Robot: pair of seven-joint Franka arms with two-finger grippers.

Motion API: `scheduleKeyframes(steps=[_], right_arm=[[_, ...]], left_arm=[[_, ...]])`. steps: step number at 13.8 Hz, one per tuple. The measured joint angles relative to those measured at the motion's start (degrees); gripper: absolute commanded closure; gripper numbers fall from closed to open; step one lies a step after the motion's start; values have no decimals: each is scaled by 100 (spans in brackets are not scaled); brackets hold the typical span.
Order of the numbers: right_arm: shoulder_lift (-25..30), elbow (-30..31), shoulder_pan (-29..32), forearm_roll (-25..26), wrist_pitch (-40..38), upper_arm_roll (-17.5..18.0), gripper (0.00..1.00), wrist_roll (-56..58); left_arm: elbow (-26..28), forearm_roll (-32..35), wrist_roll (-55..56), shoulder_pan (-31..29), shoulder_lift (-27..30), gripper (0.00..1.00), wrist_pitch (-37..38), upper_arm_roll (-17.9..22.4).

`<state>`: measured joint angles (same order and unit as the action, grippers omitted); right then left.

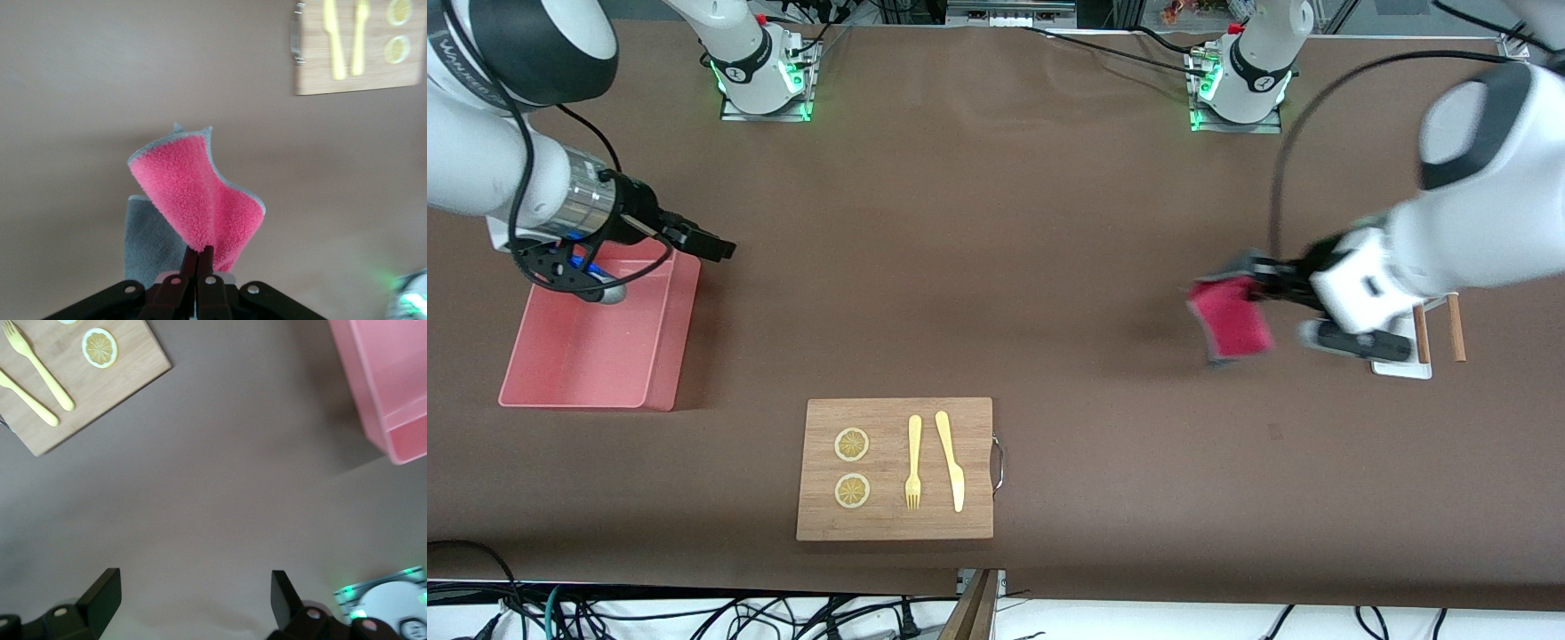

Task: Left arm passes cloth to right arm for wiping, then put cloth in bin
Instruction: 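Lift the cloth with the left gripper while the right gripper approaches, then grasp the cloth with the right gripper beside the left gripper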

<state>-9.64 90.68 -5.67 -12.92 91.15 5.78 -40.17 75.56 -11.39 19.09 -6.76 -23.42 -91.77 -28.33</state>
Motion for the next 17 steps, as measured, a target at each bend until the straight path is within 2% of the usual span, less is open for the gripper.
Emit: scheduleKeyframes(steps=[4,8,13,17], right_arm=[[-160,0,-498,-54,499,13,1,-859],[-418,0,-856,-412,1041,17,1,-1453],[-777,0,-1259,-430,1748,18,1,-1884],[-811,-1,-1387,-433,1746,18,1,-1939]], left_arm=[[-464,-1062,2184,1171,-738,100,-1224,13],[-645,-1691,3235,1891,-1175,100,-2651,14],[-685,-2129,3870,2353,-1281,100,-3566,18],[-708,-2131,3908,2360,-1362,100,-3649,32]])
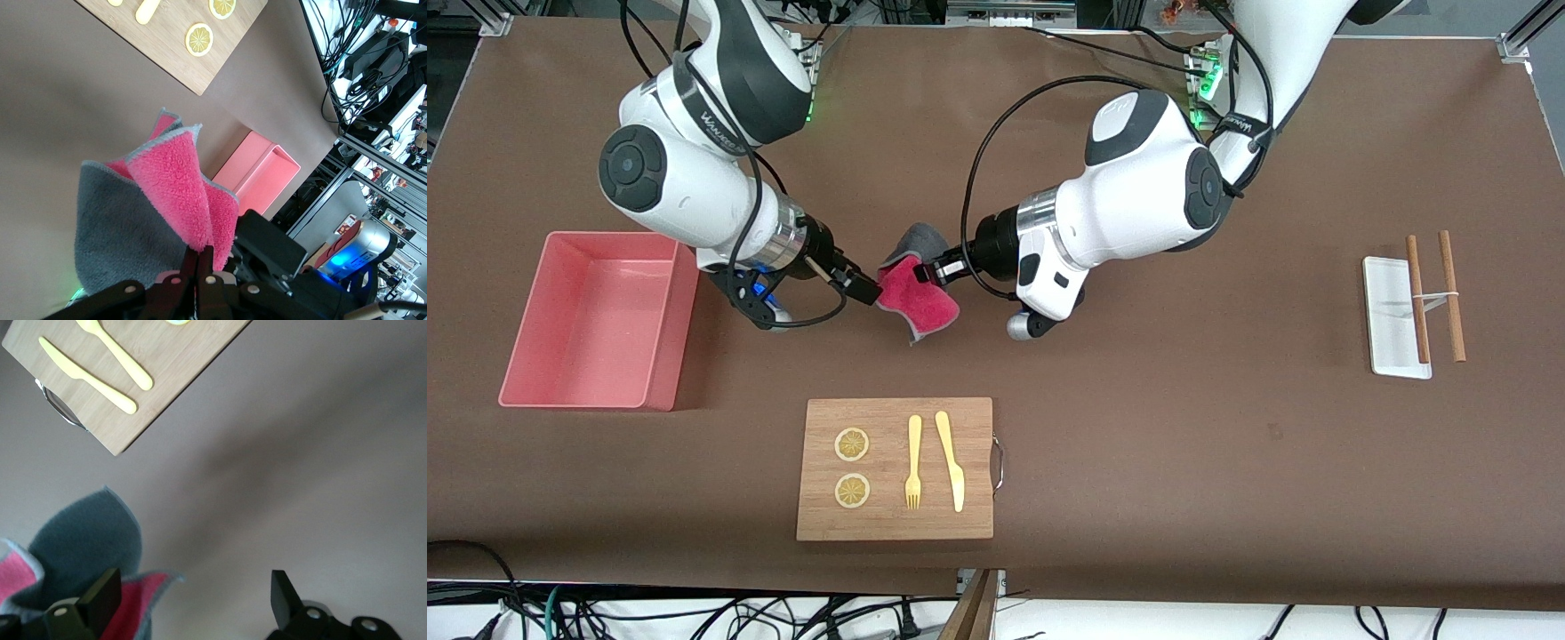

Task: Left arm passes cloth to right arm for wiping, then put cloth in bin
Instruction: 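Grasp the cloth with the right gripper beside the left gripper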

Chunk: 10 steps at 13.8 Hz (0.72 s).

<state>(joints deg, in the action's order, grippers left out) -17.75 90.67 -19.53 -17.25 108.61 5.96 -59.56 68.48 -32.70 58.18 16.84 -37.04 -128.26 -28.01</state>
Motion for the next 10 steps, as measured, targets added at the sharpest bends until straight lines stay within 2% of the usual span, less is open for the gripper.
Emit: scheduleKeyframes(steps=[6,10], right_arm=[[0,-3,-41,0,-730,0,1,0],[0,-3,-63,-203,-809,0,1,0]], left_arm=[[-22,0,6,0,-13,100,0,1],[-29,0,8,0,-14,100,-1,7]])
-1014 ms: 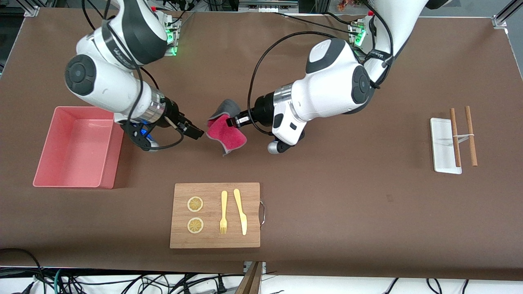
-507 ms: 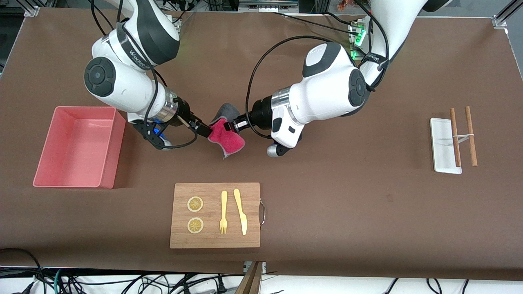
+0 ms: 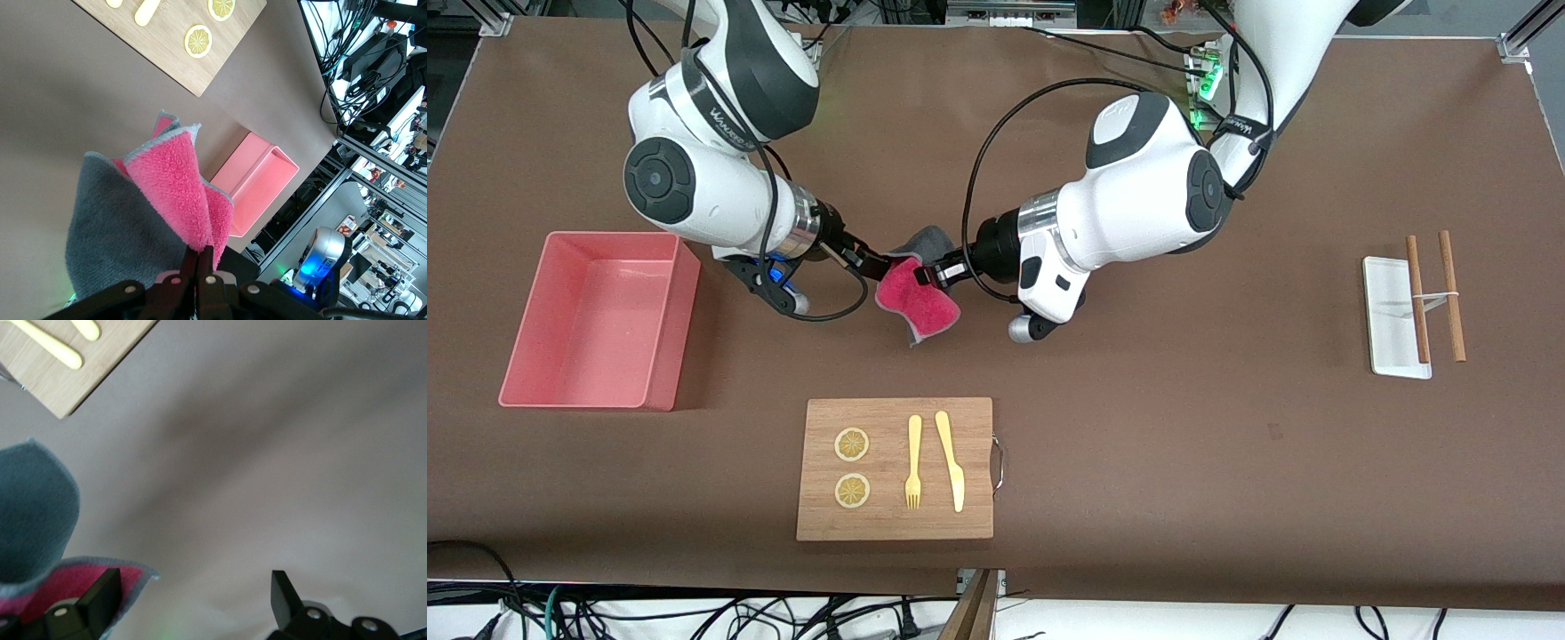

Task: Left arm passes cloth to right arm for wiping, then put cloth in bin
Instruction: 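Grasp the cloth with the right gripper beside the left gripper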

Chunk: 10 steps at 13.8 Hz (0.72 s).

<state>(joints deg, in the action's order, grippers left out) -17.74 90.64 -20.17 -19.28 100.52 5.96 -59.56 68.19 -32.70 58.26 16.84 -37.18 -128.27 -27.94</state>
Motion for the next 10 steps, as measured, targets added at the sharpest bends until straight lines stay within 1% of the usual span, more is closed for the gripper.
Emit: scheduleKeyframes(steps=[3,8,9,10], right_arm=[[0,-4,-9,-417,45,-14,1,-1],[-2,-9,1,-843,454,-67,2,-17],[-6,-9,1,-916,498,-69,5,-58],[-15,-9,0,-951,540,-69,21,-114]], left_arm=[[-8,0,1,0,-1,100,0,1],[-12,0,1,0,-6,100,0,2],[-13,0,1,0,-6,100,0,2],[-13,0,1,0,-6,100,0,2]])
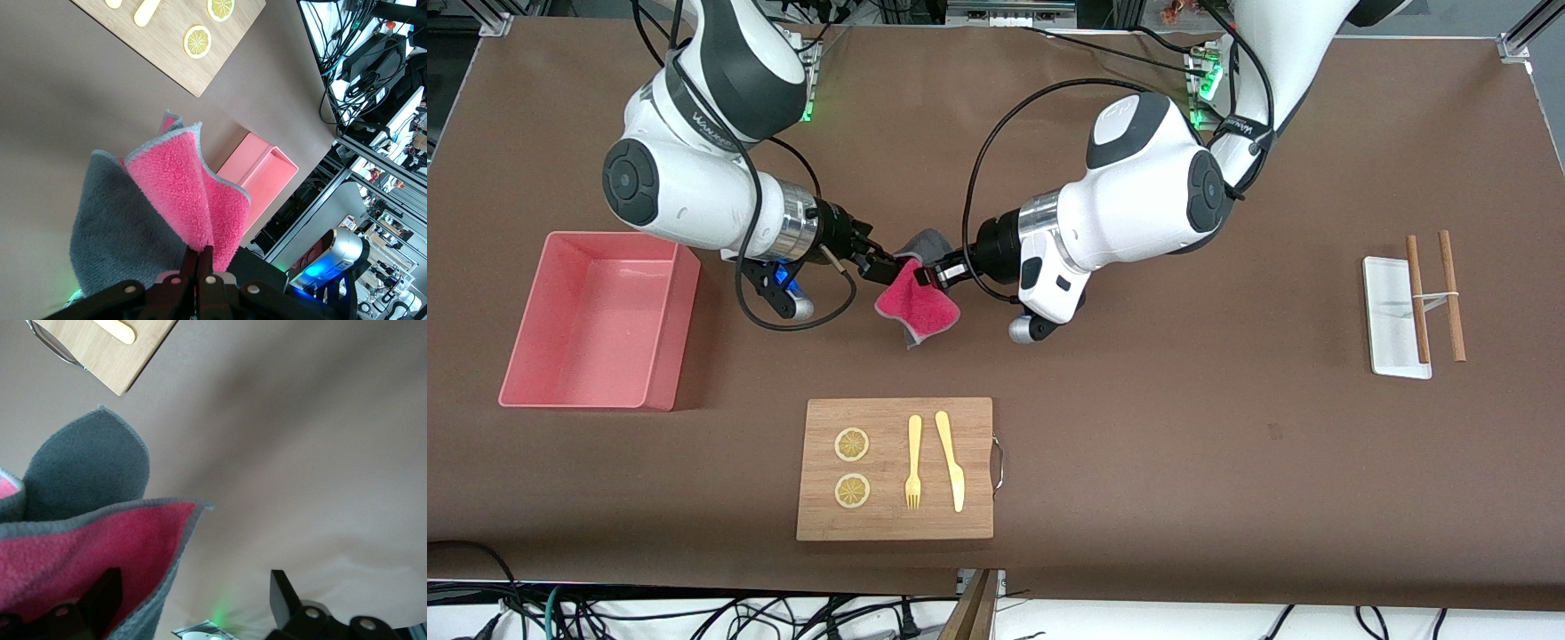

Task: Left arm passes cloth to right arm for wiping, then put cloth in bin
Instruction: 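Grasp the cloth with the right gripper beside the left gripper, then pull the cloth away with the right gripper while the left gripper releases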

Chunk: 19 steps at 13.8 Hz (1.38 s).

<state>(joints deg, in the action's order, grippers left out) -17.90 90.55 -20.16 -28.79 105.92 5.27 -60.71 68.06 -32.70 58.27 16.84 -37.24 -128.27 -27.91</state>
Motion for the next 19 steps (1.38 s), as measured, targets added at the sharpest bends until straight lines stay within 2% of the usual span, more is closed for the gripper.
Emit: scheduleKeyframes(steps=[3,4,6,12,13,14,16,17,19], right_arm=[[-81,1,-1,-20,117,0,73,-56],[-108,1,-1,-21,136,0,84,-61],[-129,1,-1,-21,149,-1,100,-65],[-130,1,-1,-28,161,-1,100,-73],[-133,1,-1,-28,161,-1,100,-73],[-139,1,-2,-28,161,-1,100,-73],[-162,1,-14,-28,161,0,100,-73],[-181,1,-20,-28,161,1,100,-73],[-208,1,-23,-28,153,1,100,-69]], left_arm=[[-1,0,0,-1,0,100,0,7],[-2,0,0,-4,0,100,0,11],[-3,0,0,-6,0,100,0,14],[-4,0,0,-6,-1,100,0,15],[-4,0,0,-6,-1,97,0,16],[-4,0,0,-6,-1,86,0,18],[-4,0,0,-7,-1,27,0,18],[-5,0,0,-8,-1,5,0,20],[-13,0,0,-14,-1,2,-1,21]])
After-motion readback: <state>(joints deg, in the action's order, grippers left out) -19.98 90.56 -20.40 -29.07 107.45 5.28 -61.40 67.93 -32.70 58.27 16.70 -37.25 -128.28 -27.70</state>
